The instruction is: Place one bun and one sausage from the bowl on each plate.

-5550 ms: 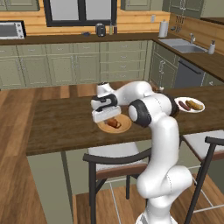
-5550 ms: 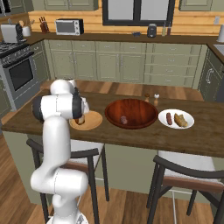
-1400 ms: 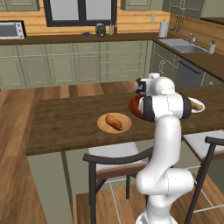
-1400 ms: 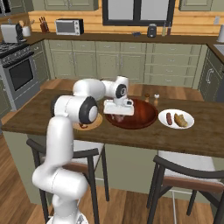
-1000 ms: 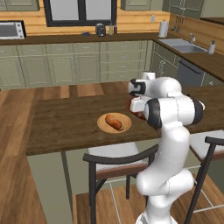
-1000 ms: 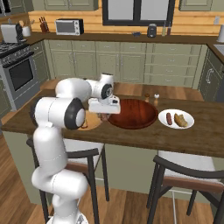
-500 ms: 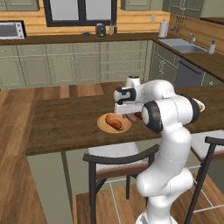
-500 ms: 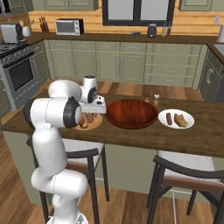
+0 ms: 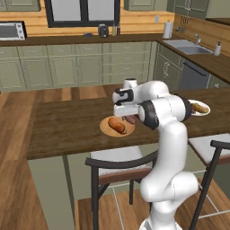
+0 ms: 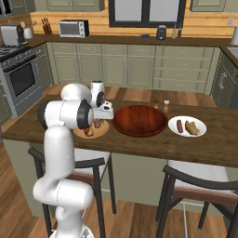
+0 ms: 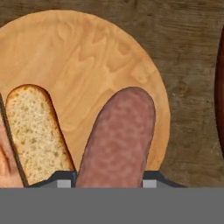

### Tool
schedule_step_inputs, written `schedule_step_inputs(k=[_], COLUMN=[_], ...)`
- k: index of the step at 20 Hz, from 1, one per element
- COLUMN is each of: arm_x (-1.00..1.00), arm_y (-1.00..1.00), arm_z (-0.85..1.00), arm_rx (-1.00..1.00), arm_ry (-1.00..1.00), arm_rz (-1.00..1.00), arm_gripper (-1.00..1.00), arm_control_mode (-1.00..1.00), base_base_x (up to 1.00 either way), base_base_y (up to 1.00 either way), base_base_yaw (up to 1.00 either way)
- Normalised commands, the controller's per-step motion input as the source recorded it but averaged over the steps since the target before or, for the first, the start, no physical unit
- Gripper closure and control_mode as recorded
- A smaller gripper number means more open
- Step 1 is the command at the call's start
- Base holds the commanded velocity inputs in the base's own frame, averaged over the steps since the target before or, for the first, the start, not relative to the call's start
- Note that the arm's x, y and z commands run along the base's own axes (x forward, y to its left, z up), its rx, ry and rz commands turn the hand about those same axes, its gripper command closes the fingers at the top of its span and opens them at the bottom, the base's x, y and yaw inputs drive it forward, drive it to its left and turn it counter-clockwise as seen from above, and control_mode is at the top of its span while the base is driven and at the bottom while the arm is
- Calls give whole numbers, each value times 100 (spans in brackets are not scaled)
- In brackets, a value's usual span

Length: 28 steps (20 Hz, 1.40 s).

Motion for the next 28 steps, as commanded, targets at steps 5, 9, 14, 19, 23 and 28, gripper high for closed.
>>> schedule_step_inputs(k=[5,9,14,19,23,28], arm_x=[16,19,16,0,-2,-48], arm_y=[0,0,11,14,12,20], arm_z=[-53,-43,-38,-9,6,75], arm_rx=[0,0,0,0,0,0], arm_ry=[2,4,8,2,-1,-10], arm_rz=[0,0,0,0,0,0], arm_gripper=[100,100,-100,-100,-100,-100], arm_control_mode=[-100,-100,-100,-100,-100,-100], base_base_x=[0,0,0,0,0,0], base_base_y=[0,0,0,0,0,0], base_base_yaw=[0,0,0,0,0,0])
